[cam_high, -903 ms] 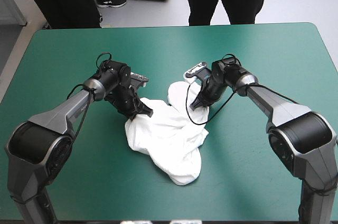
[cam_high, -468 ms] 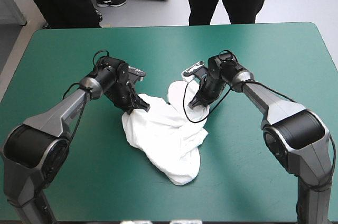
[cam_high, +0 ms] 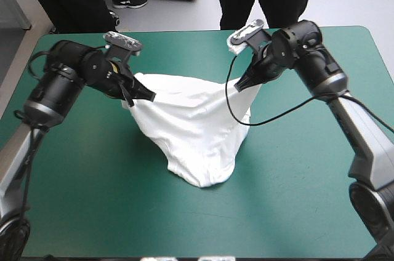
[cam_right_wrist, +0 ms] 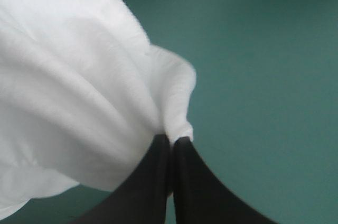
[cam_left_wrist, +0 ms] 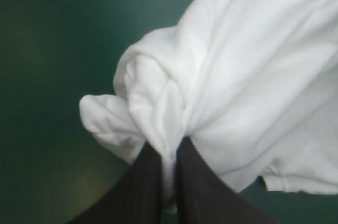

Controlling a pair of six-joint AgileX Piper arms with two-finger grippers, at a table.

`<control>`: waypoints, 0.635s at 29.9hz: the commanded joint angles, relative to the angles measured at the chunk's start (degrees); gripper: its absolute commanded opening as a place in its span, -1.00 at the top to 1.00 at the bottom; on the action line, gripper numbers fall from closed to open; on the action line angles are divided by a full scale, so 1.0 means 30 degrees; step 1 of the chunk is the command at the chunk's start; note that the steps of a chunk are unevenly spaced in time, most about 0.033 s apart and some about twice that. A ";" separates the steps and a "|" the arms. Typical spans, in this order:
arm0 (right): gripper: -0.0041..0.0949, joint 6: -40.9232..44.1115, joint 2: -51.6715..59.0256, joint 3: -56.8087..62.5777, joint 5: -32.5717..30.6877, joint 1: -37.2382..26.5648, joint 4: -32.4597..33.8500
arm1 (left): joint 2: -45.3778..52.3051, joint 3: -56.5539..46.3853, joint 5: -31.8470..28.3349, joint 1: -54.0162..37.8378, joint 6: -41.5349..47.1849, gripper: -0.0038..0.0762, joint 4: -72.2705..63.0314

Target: Fold the cloth

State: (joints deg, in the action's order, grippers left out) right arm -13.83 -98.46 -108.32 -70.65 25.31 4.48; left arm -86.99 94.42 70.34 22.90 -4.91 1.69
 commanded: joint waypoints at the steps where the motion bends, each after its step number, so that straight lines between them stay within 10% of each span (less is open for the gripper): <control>1: 0.95 0.0477 0.2581 -0.1323 0.0378 -0.0064 0.0681 | 0.2246 0.1674 -0.0367 -0.0015 0.0228 0.95 0.0071; 19: 0.95 0.1077 0.8657 -0.5806 0.1597 -0.0064 -0.0712 | 0.6923 0.7787 0.0153 -0.0015 0.0106 0.95 -0.2021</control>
State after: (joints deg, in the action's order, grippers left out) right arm -10.75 -75.43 -124.25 -69.34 25.31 3.66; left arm -68.37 115.23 70.57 22.84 -4.91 -2.85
